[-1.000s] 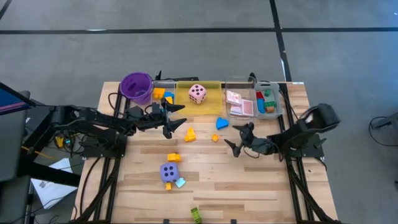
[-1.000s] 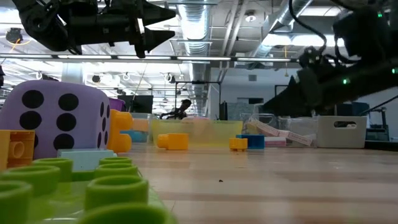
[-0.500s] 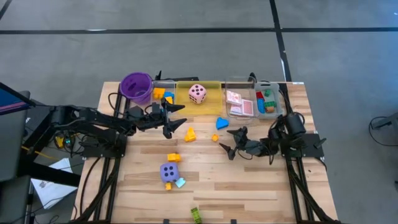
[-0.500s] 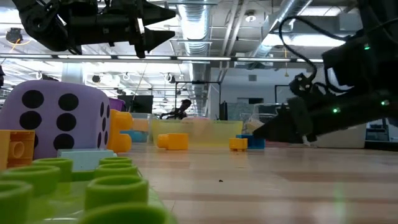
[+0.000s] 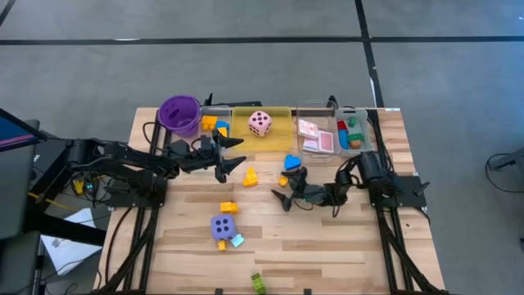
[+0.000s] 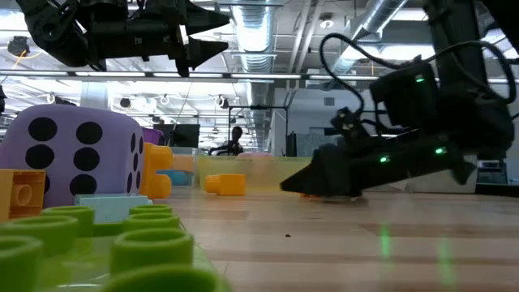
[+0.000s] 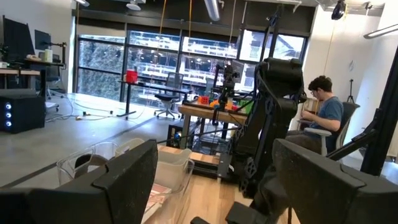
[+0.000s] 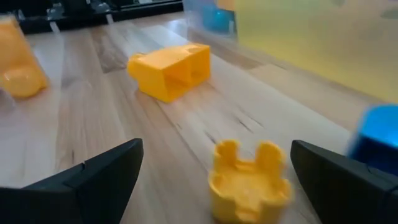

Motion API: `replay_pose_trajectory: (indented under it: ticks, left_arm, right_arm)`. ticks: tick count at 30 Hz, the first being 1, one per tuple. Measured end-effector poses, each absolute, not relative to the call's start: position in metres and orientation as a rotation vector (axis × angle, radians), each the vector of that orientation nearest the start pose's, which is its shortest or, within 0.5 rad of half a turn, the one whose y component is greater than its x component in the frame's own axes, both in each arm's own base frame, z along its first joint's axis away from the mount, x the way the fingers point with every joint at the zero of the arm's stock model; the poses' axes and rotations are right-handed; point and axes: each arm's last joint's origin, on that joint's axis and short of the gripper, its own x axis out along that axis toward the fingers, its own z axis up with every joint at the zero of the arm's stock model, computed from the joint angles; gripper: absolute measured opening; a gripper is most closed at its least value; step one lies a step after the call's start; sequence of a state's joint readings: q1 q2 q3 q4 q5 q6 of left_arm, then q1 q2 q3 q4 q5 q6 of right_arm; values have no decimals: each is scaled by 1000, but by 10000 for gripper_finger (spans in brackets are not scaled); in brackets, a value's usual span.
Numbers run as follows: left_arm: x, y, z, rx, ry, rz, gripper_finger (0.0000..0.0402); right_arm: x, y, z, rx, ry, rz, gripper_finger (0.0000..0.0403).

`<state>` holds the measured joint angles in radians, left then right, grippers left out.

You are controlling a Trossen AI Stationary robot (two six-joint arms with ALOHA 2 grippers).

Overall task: Pick & Place Toys
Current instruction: Put the top small yellow game piece into the gray bin

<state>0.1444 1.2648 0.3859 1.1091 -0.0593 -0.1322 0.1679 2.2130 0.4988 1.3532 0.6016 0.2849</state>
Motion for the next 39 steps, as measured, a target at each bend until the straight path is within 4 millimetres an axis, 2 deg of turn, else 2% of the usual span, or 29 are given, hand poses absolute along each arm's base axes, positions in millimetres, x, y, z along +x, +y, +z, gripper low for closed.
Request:
replay_pose_trajectory:
  ticks: [7, 18, 29, 33, 37, 39]
  left_arm:
    - [236, 36, 220, -125, -172, 192, 310]
    - [236, 36, 217, -126, -144, 194, 310]
    - [236, 36, 217, -126, -144, 194, 310]
    - [236, 36, 217, -124, -144, 194, 310]
    - [236, 36, 217, -124, -144, 195, 310]
    - [236, 36, 217, -123, -144, 194, 310]
  right_arm:
    - [309, 36, 25, 91, 349, -461, 398]
    - [310, 35, 24, 88, 375, -474, 356]
    - [309, 31, 23, 85, 386, -497, 252]
    - [309, 30, 23, 85, 386, -503, 202]
    - [309, 26, 23, 90, 385, -520, 133]
    - [309, 24, 23, 92, 385, -526, 123]
